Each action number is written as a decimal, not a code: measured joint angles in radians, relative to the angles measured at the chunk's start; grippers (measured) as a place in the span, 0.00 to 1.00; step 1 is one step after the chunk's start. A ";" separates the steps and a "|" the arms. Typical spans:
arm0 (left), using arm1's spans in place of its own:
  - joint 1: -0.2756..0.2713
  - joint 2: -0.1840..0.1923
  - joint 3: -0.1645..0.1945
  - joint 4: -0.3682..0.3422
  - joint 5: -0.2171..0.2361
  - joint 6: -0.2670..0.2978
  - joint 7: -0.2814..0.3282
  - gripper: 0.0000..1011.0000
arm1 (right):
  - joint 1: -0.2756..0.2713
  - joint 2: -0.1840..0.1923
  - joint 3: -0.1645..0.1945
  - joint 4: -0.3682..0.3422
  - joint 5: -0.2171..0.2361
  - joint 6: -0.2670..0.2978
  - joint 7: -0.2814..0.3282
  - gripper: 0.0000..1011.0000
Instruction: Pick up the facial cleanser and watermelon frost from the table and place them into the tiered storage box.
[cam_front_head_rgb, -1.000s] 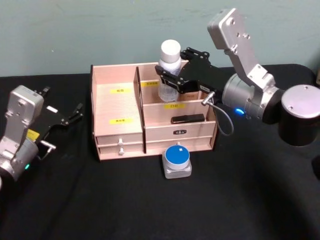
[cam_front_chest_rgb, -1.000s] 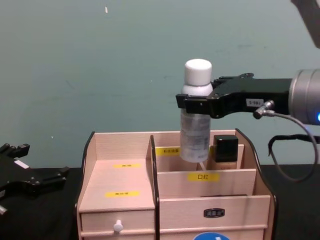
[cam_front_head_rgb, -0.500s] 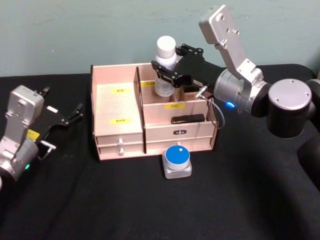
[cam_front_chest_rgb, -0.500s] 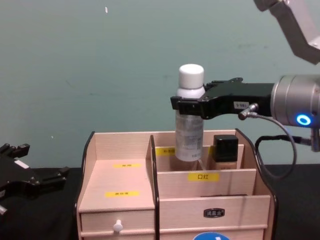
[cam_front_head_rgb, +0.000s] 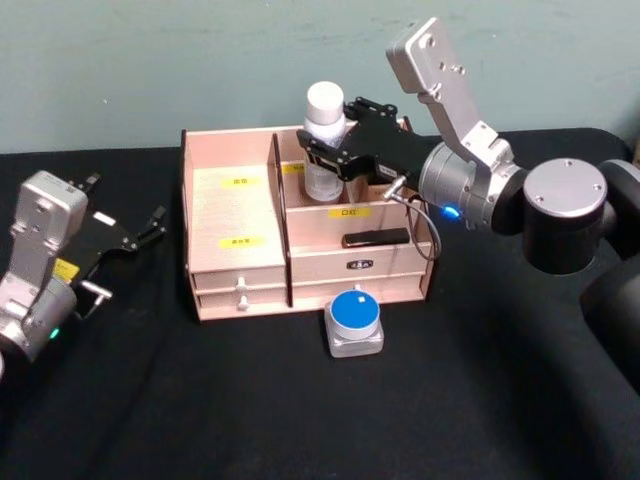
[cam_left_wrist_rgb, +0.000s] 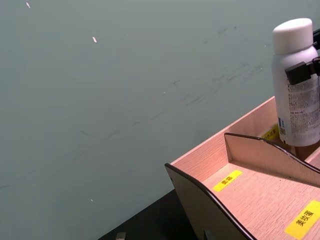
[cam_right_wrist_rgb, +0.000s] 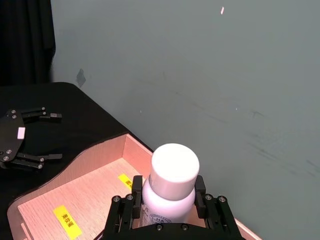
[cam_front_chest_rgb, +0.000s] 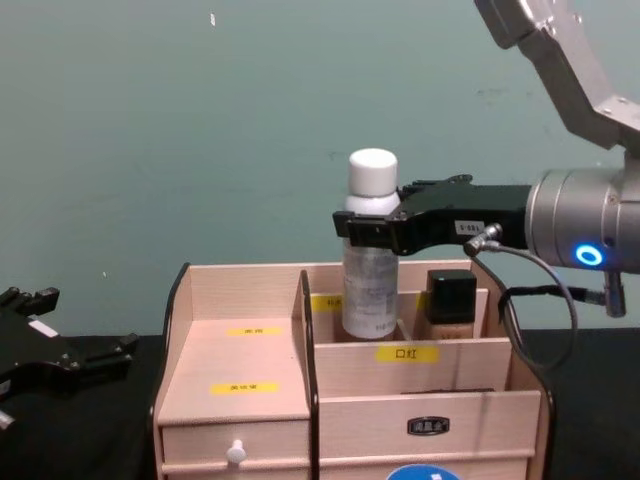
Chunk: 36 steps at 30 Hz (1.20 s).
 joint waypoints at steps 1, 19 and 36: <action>0.000 0.000 0.000 0.000 0.000 0.000 0.000 1.00 | 0.001 -0.002 -0.001 0.005 0.000 0.000 0.001 0.61; 0.000 0.000 0.000 0.000 0.000 0.000 0.000 1.00 | 0.005 -0.013 -0.010 0.063 -0.003 0.000 0.011 0.61; 0.000 0.000 0.000 0.000 0.000 0.000 0.000 1.00 | 0.006 -0.022 -0.020 0.098 -0.015 0.010 0.010 0.61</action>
